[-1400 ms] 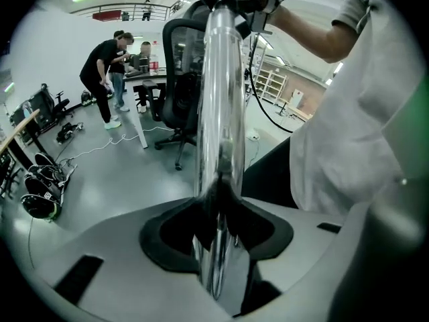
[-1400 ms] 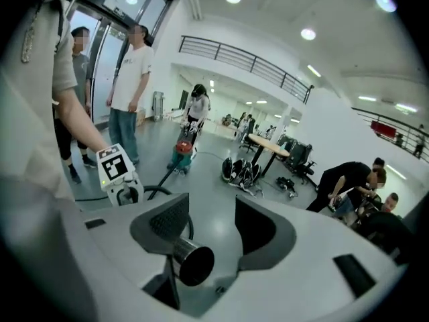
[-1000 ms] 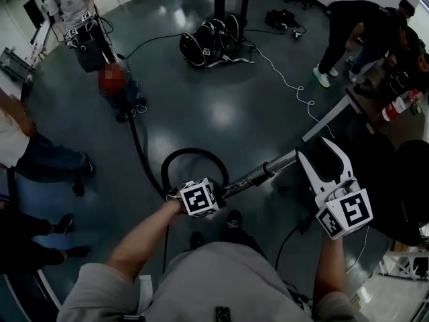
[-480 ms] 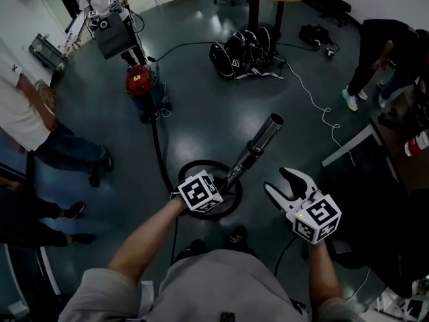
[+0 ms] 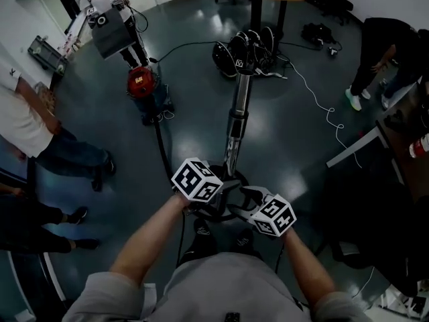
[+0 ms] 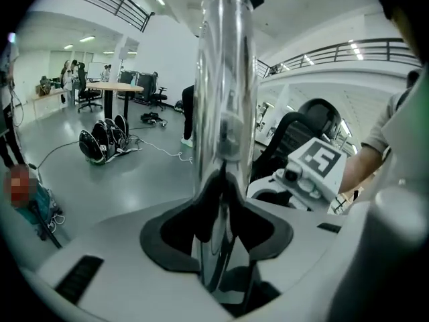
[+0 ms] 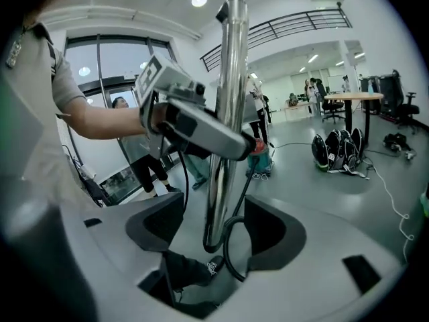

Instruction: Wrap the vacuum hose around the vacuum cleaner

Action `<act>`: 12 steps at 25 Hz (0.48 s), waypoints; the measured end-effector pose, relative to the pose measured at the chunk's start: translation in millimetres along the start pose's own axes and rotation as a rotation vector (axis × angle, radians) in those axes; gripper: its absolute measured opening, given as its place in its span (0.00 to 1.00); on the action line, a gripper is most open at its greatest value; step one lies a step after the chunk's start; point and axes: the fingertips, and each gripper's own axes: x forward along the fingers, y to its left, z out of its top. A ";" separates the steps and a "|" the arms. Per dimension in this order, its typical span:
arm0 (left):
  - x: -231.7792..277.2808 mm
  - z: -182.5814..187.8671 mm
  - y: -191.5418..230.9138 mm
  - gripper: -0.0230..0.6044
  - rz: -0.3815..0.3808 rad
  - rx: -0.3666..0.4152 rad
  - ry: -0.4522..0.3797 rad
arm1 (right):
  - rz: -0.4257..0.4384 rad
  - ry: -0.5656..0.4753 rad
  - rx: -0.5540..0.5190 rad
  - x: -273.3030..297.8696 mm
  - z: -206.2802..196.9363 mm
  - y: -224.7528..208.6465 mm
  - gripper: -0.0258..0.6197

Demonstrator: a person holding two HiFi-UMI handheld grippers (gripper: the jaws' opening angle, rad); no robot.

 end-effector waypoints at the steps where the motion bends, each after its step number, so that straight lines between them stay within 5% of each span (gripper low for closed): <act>1: -4.9 4.4 3.7 0.30 -0.008 -0.005 -0.013 | 0.000 0.006 0.006 14.6 2.3 0.0 0.47; 12: -76.4 34.0 61.5 0.30 -0.079 -0.035 -0.119 | -0.100 -0.064 0.225 156.2 30.5 -8.6 0.47</act>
